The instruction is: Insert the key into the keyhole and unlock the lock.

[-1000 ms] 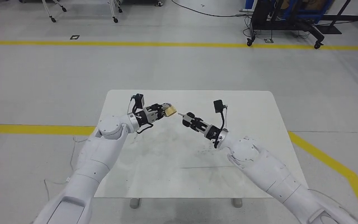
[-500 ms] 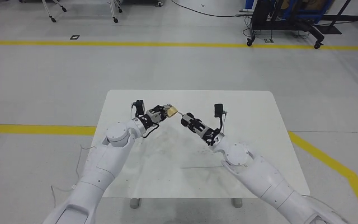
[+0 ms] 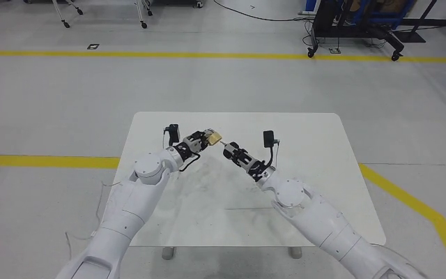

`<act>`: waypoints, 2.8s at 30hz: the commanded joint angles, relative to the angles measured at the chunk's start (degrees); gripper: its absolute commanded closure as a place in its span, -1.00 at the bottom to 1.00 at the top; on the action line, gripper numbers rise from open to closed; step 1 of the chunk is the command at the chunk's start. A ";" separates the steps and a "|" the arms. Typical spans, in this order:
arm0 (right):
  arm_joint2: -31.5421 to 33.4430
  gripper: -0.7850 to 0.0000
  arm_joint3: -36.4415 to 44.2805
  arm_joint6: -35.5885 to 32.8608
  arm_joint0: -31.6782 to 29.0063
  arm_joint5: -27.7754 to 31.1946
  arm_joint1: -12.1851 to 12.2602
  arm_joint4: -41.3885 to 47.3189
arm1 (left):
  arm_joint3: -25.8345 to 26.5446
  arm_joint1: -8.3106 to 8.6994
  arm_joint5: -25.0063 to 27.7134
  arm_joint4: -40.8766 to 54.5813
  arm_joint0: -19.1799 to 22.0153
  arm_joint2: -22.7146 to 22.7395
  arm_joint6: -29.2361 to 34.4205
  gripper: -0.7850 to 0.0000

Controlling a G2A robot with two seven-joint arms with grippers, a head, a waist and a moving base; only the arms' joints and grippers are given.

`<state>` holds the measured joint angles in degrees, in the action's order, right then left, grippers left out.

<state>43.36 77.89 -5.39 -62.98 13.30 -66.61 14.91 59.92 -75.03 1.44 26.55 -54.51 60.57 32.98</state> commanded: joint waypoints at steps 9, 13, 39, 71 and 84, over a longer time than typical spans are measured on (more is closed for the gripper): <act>0.97 1.00 -1.21 -0.95 -0.03 0.16 -1.18 -0.56 | 0.99 -0.16 -0.11 -2.10 -0.46 -0.28 -0.30 1.00; 1.69 1.00 -1.04 -1.36 -0.49 0.07 -1.44 -1.13 | 0.89 -0.25 0.23 -1.95 -0.54 0.27 -1.75 1.00; 3.96 1.00 -2.01 -2.20 -0.90 -1.30 -4.03 -4.05 | 1.07 -0.76 -0.14 -3.06 -0.89 0.83 -1.22 1.00; 6.89 -1.00 -2.23 -2.73 -2.33 1.46 -6.18 -9.57 | 0.26 -1.13 0.11 -6.51 -0.01 0.50 1.89 1.00; 11.53 -0.33 -0.21 -10.66 -5.89 5.42 -6.09 2.29 | 0.85 -1.11 2.07 -6.28 -0.44 1.71 1.82 1.00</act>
<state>54.54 77.87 -14.95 -68.66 17.96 -72.67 14.46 60.69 -76.15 3.25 20.39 -54.89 62.23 34.72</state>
